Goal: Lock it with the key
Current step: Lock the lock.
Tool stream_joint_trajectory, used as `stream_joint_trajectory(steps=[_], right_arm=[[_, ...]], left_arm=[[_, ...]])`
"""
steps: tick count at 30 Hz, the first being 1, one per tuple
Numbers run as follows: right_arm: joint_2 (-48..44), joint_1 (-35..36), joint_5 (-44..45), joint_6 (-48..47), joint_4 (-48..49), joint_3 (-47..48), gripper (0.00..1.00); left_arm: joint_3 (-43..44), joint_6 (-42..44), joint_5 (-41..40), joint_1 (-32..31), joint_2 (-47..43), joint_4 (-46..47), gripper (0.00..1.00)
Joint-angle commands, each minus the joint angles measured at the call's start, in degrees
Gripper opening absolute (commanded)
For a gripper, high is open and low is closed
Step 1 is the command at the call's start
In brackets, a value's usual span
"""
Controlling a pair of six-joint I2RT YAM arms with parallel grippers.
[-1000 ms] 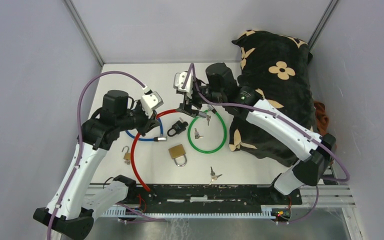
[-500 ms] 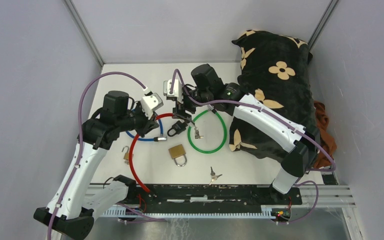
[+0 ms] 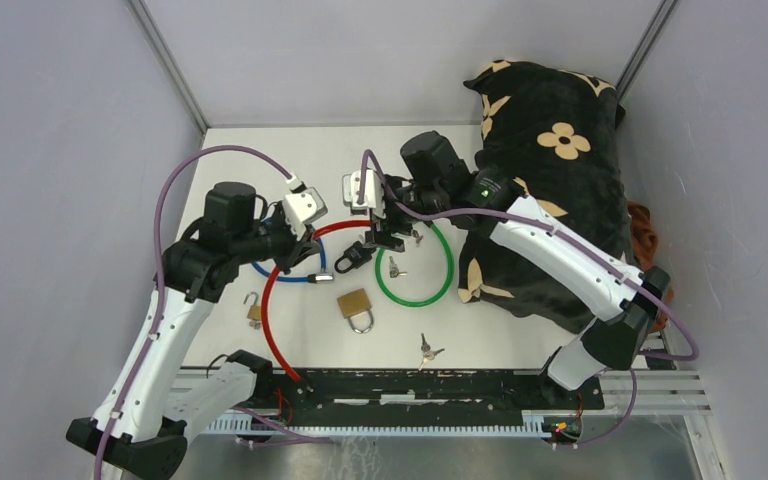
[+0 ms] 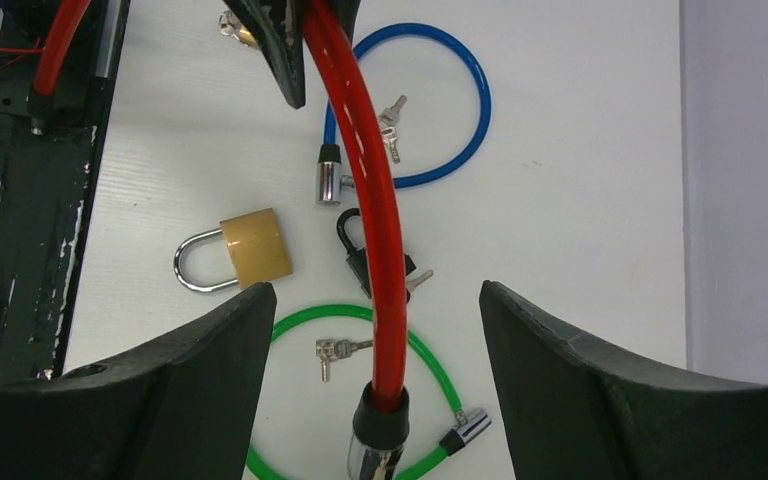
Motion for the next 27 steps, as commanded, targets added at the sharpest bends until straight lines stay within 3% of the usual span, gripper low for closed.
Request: stream_joint_trajectory(steps=[1,4,6,10,11,12,18,21,23,25,27], right_arm=[[2.67,0.26,-0.97,1.18,5.84,1.71,0.81],[7.19,0.25,-0.33,0.88,4.83,5.28,0.76],[9.44,0.25,-0.66,0.75,3.57,6.56,0.66],[10.14,-0.04,-1.76,2.96,3.02,6.83,0.13],[9.15,-0.56,-2.10,4.37,4.68,5.30,0.05],[7.38,-1.21,-2.35,6.51,6.93,3.57,0.00],[-7.77,-11.87,-14.13,21.79,30.48,-14.70,0.00],[-14.10,-17.79,-13.96,29.50,39.19,-20.66,0.00],[-16.41,-21.68,-13.59,35.54,44.70,-23.71,0.00],[-18.12,-26.60,-15.26,46.49,53.64,-27.90,0.00],[-20.35,-30.18,-16.94,61.39,69.03,-34.76,0.00]], left_arm=[[-0.49,2.21,4.22,-0.14,-1.23,4.22,0.02],[-0.48,3.19,5.17,-0.12,-2.14,3.76,0.02],[-0.24,2.59,5.33,-0.10,-2.19,3.73,0.02],[-0.30,0.45,6.39,-0.07,-2.26,4.18,0.02],[-0.64,-0.30,6.35,-0.03,-2.31,4.55,0.03],[-1.00,-1.78,5.97,-0.09,-2.46,5.06,0.13],[-4.50,-7.11,2.53,0.00,-4.36,6.89,0.50],[-3.56,-12.50,-0.11,0.04,-6.99,12.67,0.68],[-0.28,-15.41,2.42,0.03,-8.22,17.59,0.82],[3.69,-17.06,6.97,-0.01,-8.18,20.08,0.88],[6.55,-18.63,10.18,-0.01,-7.42,19.52,0.88]])
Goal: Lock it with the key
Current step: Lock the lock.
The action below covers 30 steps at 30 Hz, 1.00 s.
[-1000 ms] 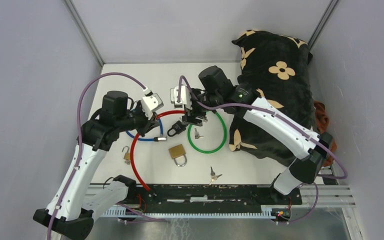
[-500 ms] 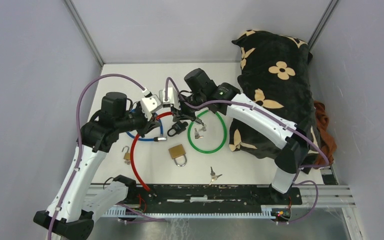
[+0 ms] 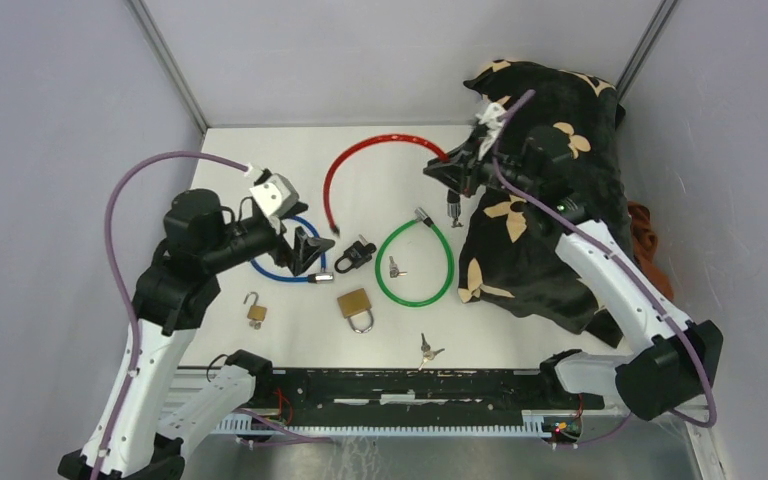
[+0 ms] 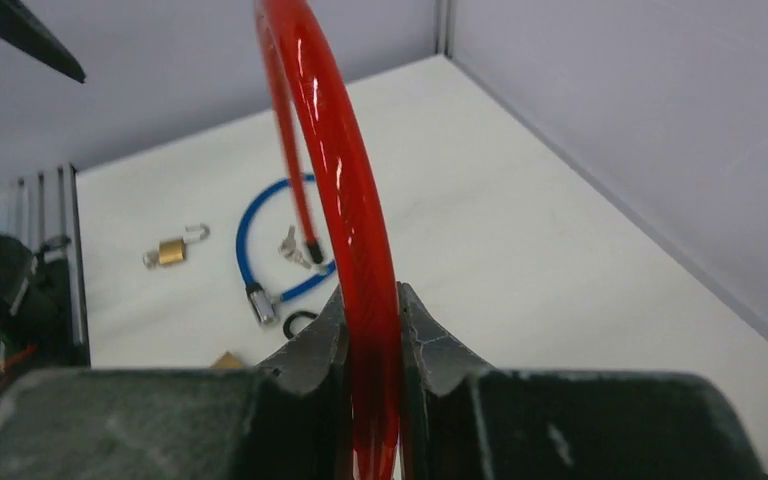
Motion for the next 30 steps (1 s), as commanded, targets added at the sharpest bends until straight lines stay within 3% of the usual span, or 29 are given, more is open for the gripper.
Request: stream_joint_trajectory(steps=[1,3,6,8,13,18,22,30], right_arm=[[-5.12,-6.11,-5.00,32.51,38.45,-10.78,0.00],[-6.00,-6.44,-4.50,37.64,47.03,-14.44,0.00],[-6.38,-6.19,-2.24,45.75,60.31,-18.82,0.00],[-6.11,-4.92,-0.52,49.32,70.09,-20.92,0.00],[-3.93,6.06,4.30,45.31,79.77,-20.17,0.00],[0.99,15.01,9.49,42.86,84.53,-17.82,0.00],[5.83,19.53,11.36,42.84,85.70,-14.19,0.00],[11.43,25.21,13.61,41.41,86.29,-9.19,0.00]], left_arm=[[7.76,-6.94,8.59,-0.27,-0.22,7.38,0.86],[7.02,-6.25,10.76,-0.27,-0.52,6.30,0.76],[3.12,-7.46,13.92,-0.28,-2.16,8.67,0.47],[-0.37,-11.04,17.46,-0.19,-3.13,13.68,0.39],[-7.43,-25.15,19.78,-1.20,-0.63,32.51,0.43],[-10.62,-32.69,20.06,-4.64,2.02,47.75,0.67],[-11.61,-32.92,20.46,-6.06,3.04,51.72,0.74],[-15.60,-31.56,18.76,-7.13,2.61,53.49,0.75]])
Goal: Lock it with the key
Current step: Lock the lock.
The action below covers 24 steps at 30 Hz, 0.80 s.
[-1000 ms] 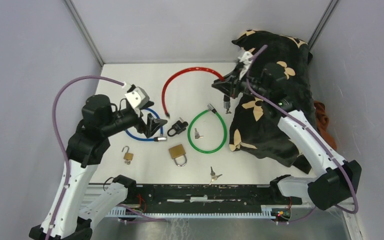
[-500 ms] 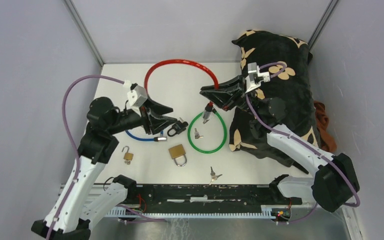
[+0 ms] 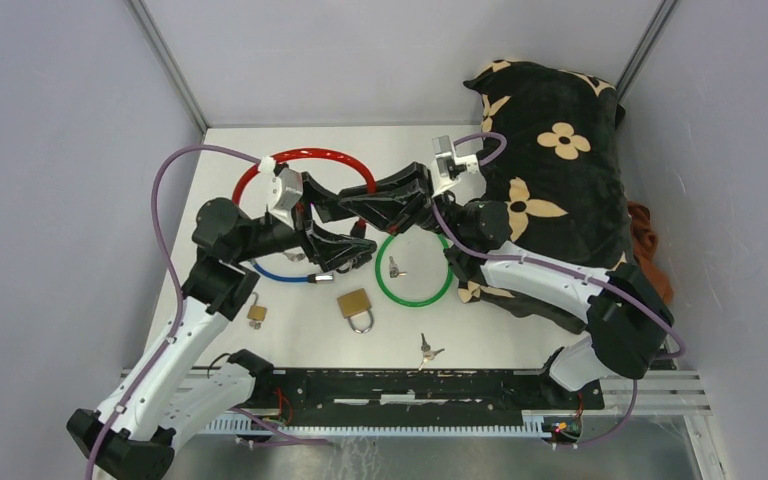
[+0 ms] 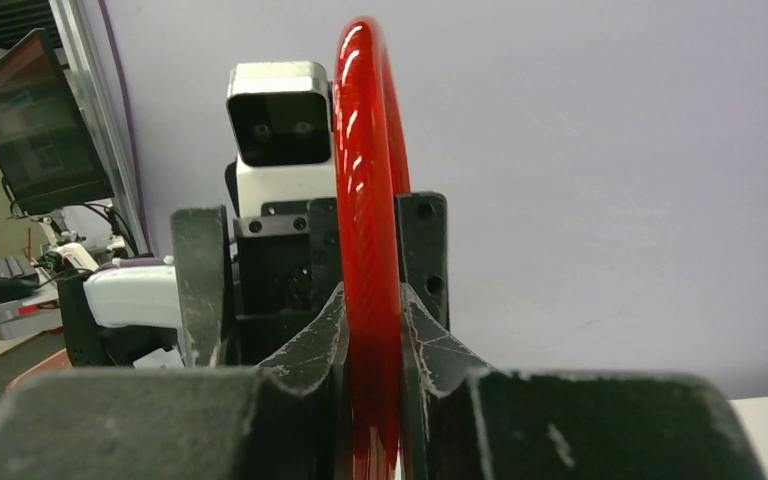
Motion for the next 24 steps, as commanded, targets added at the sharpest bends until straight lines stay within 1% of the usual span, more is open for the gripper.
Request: stream_joint_trajectory(steps=[1,3,5,6,9,10,11,12,15,16,19,21,22,23,24], right_arm=[[0.58,2.25,3.52,-0.32,9.03,4.46,0.00],[0.67,2.89,3.83,-0.06,9.39,4.47,0.00],[0.34,3.33,3.86,-0.16,9.32,4.28,0.00],[0.15,3.51,3.81,-0.31,8.95,4.26,0.00],[0.05,4.03,3.79,-0.96,8.27,4.13,0.00],[0.27,4.19,3.66,-1.00,8.26,4.24,0.00],[0.45,4.38,3.66,-0.88,8.24,4.38,0.00],[0.78,4.60,3.61,-0.80,8.26,4.63,0.00],[1.56,5.08,3.55,-0.39,8.85,5.33,0.00],[1.69,5.15,3.49,-0.39,8.99,5.57,0.00],[1.70,5.67,3.40,-0.71,8.99,5.79,0.00],[1.95,6.09,3.42,-0.92,8.70,6.01,0.00],[2.34,6.31,3.45,-0.86,8.70,6.14,0.00],[2.75,6.53,3.43,-0.71,8.81,6.43,0.00],[3.13,6.79,3.12,-0.52,8.88,6.41,0.00]], left_arm=[[-2.18,-0.63,-1.39,-0.40,-0.67,3.17,0.74],[-2.84,1.44,-2.94,-0.37,-1.60,2.47,0.71],[-3.11,4.89,-3.85,-0.32,-2.94,1.15,0.64],[-3.04,6.38,-4.06,-0.37,-3.56,0.49,0.58],[-3.35,9.19,-5.05,-0.37,-5.24,0.47,0.33],[-3.37,9.28,-5.54,-0.37,-5.30,0.78,0.30],[-3.11,9.09,-5.89,-0.42,-5.02,0.84,0.30],[-2.99,8.60,-6.20,-0.38,-4.60,0.81,0.33],[-3.40,7.59,-6.13,-0.40,-3.88,0.49,0.46],[-3.66,7.44,-5.81,-0.40,-3.80,0.31,0.49],[-3.82,7.19,-6.25,-0.40,-3.45,-0.24,0.51],[-3.67,7.21,-6.34,-0.38,-3.35,-0.17,0.47],[-3.52,7.30,-6.25,-0.40,-3.27,-0.12,0.43],[-3.43,7.49,-6.07,-0.40,-3.37,-0.03,0.33],[-3.32,7.82,-6.00,-0.38,-3.57,-0.01,0.20]])
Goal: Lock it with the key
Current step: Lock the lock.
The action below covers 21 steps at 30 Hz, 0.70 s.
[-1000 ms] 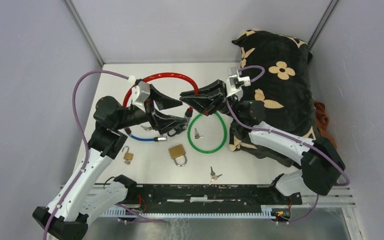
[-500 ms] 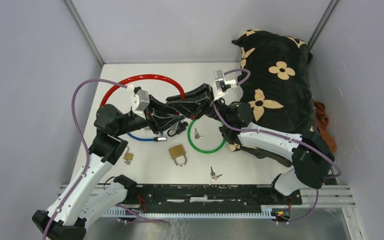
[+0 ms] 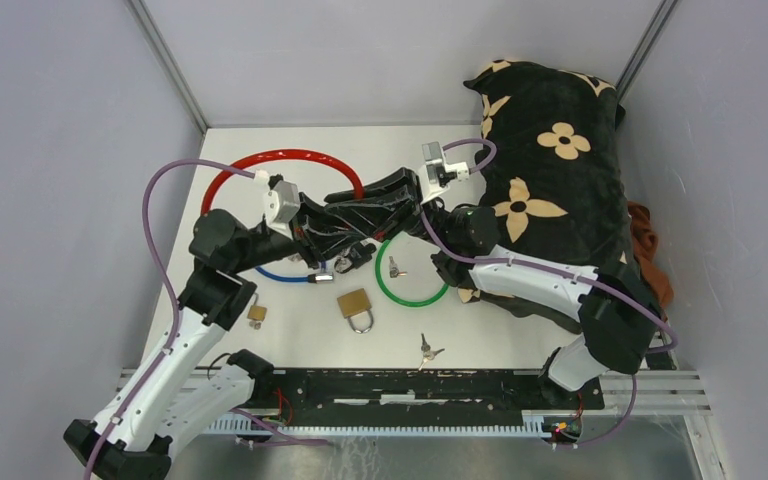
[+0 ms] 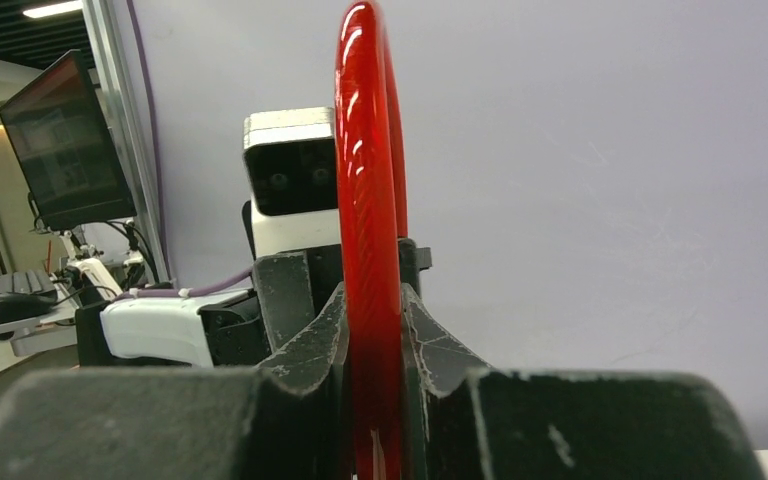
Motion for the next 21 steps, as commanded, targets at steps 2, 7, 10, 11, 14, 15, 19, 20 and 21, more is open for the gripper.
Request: stream_joint_trajectory(steps=[2,7,10,11,14,15,19,20,21], right_arm=[[0.93,1.68,-0.17,1.26,6.50,3.46,0.00],[-1.97,0.84,0.39,-0.72,2.99,-0.84,0.19],[-7.02,-3.09,0.61,-1.34,-1.93,-6.30,0.48],[-8.91,-5.30,0.62,-1.31,-4.16,-8.05,0.54],[-15.11,-11.50,-1.12,-4.50,-18.76,-10.64,0.65],[-16.90,-13.20,-1.15,-7.68,-24.39,-10.59,0.67],[-24.27,-15.61,6.24,-25.02,-49.40,-7.67,0.72],[-25.39,-15.80,7.83,-28.08,-52.43,-7.02,0.73],[-26.59,-15.99,9.35,-30.31,-54.87,-6.42,0.74]], left_arm=[[0.39,2.36,-1.91,-0.05,-0.73,0.09,0.03],[2.16,5.14,-6.10,-0.09,-2.32,-7.96,0.02],[4.44,11.24,-10.25,-0.03,-2.39,-24.76,0.02],[5.39,14.56,-11.14,-0.04,-2.23,-30.65,0.02],[9.65,27.20,-12.80,-0.08,-0.65,-49.77,0.02],[11.38,32.07,-13.96,-0.05,-0.04,-55.81,0.02],[15.91,53.74,-24.35,-0.08,1.24,-72.61,0.02],[16.70,58.27,-27.51,-0.05,1.77,-75.50,0.02],[17.55,62.21,-30.99,-0.05,2.49,-78.02,0.02]])
